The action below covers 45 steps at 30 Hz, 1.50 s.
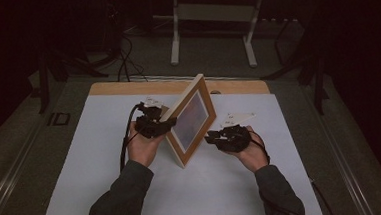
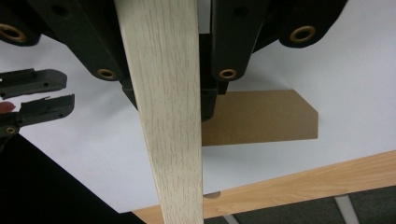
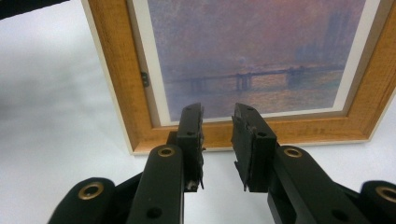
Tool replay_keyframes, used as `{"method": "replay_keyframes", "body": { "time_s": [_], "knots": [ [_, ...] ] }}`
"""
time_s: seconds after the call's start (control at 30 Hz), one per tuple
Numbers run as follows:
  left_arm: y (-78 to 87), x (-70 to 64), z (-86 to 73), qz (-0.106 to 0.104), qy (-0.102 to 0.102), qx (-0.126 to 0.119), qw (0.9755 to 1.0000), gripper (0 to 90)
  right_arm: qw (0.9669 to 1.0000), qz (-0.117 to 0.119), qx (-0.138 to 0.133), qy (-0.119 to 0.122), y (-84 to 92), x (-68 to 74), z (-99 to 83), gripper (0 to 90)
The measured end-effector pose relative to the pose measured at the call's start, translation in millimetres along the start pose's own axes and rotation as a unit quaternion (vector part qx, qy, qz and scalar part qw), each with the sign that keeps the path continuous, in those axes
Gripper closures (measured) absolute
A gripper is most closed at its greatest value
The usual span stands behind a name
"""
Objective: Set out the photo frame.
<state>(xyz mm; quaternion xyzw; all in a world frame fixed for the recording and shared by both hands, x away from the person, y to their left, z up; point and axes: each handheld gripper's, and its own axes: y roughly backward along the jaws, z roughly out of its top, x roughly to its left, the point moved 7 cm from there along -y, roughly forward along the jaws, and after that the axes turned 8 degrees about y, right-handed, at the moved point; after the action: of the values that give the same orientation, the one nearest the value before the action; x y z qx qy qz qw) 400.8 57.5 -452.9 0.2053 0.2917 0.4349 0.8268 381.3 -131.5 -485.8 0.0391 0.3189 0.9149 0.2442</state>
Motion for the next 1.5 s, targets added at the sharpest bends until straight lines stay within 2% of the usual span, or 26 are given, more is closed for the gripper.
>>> {"method": "replay_keyframes", "body": {
  "time_s": [0.2, 0.43, 0.53, 0.93, 1.1, 1.43, 1.5],
  "knots": [
    [2.5, 3.5, -0.5, -0.009, -0.001, 0.007, 0.9999, 76.3, 1.0, -0.001, 0.002, 0.001, 1.5, -1.5, -1.2, 72.3],
    [5.0, 9.2, -0.7, -0.037, 0.013, 0.012, 0.9992, 77.5, 1.0, -0.002, -0.001, -0.003, 2.8, -2.5, 0.1, 72.0],
    [6.1, 10.7, -1.1, -0.041, 0.01, 0.013, 0.999, 77.6, 1.0, -0.003, -0.001, -0.003, 3.1, -2.9, 0.1, 71.8],
    [9.9, 14.9, -2.7, -0.068, -0.007, 0.02, 0.9975, 77.6, 0.9999, -0.009, -0.003, -0.006, 7.2, -6.1, 1.9, 71.6],
    [12.1, 14.7, -4.3, -0.08, -0.024, 0.024, 0.9962, 77.5, 0.9997, -0.018, -0.01, -0.014, 12.2, -11.9, 3.9, 71.4],
    [15.4, 13.3, -6.8, -0.111, -0.054, 0.033, 0.9918, 77.6, 0.9993, -0.033, -0.008, -0.016, 15.3, -17.0, 4.7, 68.7],
    [16.9, 13.6, -7.8, -0.121, -0.063, 0.037, 0.99, 77.6, 0.9991, -0.037, -0.009, -0.018, 16.5, -18.9, 4.2, 68.7]
  ]
}}
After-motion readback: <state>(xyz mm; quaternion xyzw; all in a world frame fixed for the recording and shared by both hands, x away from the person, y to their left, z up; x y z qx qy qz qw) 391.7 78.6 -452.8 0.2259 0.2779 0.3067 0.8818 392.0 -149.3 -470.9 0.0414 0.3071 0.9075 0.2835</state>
